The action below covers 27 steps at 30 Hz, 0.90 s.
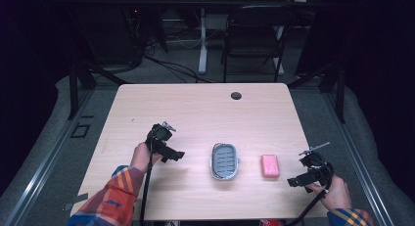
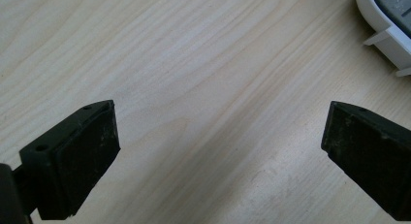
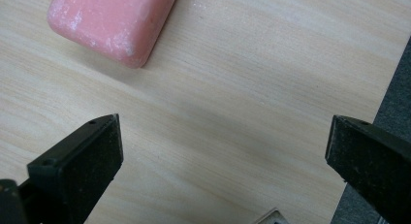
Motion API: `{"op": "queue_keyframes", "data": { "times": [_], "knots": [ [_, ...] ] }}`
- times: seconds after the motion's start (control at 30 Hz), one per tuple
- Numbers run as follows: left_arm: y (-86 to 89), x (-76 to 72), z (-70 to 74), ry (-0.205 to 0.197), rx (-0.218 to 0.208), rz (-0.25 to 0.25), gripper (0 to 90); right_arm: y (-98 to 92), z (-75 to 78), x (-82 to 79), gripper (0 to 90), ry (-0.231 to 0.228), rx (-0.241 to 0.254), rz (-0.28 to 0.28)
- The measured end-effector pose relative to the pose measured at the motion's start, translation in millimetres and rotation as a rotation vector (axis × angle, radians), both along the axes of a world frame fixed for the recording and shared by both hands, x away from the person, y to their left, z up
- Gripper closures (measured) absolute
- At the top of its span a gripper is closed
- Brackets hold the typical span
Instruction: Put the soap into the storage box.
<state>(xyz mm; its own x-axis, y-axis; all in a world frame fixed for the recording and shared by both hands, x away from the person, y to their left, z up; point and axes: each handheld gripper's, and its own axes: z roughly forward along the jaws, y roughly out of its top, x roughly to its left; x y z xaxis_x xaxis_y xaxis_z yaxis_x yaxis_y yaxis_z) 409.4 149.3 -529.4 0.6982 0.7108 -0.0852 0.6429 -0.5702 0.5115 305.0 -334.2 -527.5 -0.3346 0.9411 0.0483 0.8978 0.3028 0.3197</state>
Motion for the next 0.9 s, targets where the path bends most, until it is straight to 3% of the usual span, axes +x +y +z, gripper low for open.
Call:
{"op": "queue_keyframes", "data": {
  "times": [0.17, 0.23, 0.6, 0.9],
  "knots": [
    [-0.8, -0.1, 0.2, 0.0, -0.002, -0.001, 0.0, 0.3, 2.5, 0.9, 0.0, 0.025, -0.017, 0.028],
    [-1.4, -0.2, 0.3, -0.001, -0.001, -0.004, 0.1, 2.8, 0.1, -0.2, 0.0, 0.004, 0.001, 0.003],
    [-1.6, -0.1, 0.5, 0.001, -0.005, -0.005, 0.0, 7.9, 4.6, 1.1, 0.0, 0.01, -0.01, 0.031],
    [-1.2, 0.5, 0.2, 0.0, 0.001, -0.003, 0.0, 13.7, 10.1, 1.6, 0.5, -0.026, 0.014, 0.007]
  ]
}}
